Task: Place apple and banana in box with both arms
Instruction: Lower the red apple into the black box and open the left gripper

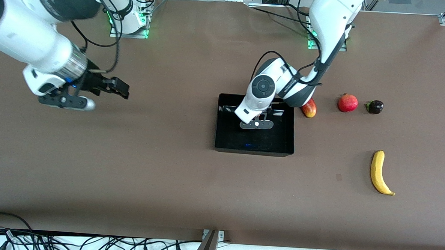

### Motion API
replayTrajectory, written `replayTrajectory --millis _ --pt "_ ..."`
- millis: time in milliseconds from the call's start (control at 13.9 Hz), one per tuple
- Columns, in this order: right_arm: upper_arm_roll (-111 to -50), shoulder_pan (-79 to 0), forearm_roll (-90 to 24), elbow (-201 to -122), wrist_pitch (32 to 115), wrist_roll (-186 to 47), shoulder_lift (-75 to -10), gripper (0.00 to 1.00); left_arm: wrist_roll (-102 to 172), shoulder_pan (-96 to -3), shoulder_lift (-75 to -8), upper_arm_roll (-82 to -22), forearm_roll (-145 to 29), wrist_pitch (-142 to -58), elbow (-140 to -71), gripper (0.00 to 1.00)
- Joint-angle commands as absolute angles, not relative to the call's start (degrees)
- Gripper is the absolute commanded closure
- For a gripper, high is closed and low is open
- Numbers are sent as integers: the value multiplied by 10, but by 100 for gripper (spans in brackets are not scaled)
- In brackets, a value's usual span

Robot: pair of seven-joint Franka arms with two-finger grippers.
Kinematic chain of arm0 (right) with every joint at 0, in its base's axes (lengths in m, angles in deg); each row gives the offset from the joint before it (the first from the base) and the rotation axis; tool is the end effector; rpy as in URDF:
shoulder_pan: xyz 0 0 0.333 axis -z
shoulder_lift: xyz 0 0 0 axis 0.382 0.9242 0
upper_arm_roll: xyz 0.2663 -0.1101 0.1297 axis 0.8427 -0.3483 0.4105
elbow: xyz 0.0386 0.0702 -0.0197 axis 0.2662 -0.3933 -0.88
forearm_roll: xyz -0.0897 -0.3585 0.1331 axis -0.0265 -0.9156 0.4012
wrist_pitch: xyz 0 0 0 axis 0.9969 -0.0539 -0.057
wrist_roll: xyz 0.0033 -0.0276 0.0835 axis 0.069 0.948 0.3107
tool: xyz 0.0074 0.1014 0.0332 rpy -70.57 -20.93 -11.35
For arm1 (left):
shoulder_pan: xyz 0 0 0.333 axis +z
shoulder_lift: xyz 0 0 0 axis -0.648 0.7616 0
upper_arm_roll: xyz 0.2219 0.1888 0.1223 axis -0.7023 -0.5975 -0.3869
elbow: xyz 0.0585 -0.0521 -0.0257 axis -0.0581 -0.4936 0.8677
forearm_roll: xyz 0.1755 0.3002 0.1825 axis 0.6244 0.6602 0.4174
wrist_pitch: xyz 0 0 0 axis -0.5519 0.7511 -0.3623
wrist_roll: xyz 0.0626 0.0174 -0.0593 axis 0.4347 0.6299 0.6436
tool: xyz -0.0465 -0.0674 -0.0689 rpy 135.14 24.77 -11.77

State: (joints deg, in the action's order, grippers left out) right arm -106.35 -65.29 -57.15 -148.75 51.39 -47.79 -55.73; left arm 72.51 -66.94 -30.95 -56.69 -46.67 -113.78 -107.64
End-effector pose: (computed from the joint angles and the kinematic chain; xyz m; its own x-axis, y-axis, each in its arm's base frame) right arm 0.5818 0.1667 0.5735 0.9928 -0.0999 -0.0659 -0.1075 -0.9865 -0.1236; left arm 0.5032 -0.4083 0.2019 0.9859 0.0722 -0.1511 0.0738 -0.9973 0.0049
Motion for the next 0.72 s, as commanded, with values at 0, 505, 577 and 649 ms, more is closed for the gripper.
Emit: replayTrajectory --millis 0,505,577,649 --pt "-1038 -626 -626 -1532 492 -501 -621 0 741 -668 -280 -553 -447 -1183 -1071 100" --pt "-782 -324 -668 -1626 499 -586 -712 0 852 -667 -273 -544 -394 -1180 -1069 0" --pt "-752 -286 -669 -1630 502 -603 -713 0 854 -660 -295 -544 -394 -1145 -1066 0" --pt "-747 -275 -669 -1630 503 -621 -712 0 851 -644 -315 -544 -395 -1108 -1053 0"
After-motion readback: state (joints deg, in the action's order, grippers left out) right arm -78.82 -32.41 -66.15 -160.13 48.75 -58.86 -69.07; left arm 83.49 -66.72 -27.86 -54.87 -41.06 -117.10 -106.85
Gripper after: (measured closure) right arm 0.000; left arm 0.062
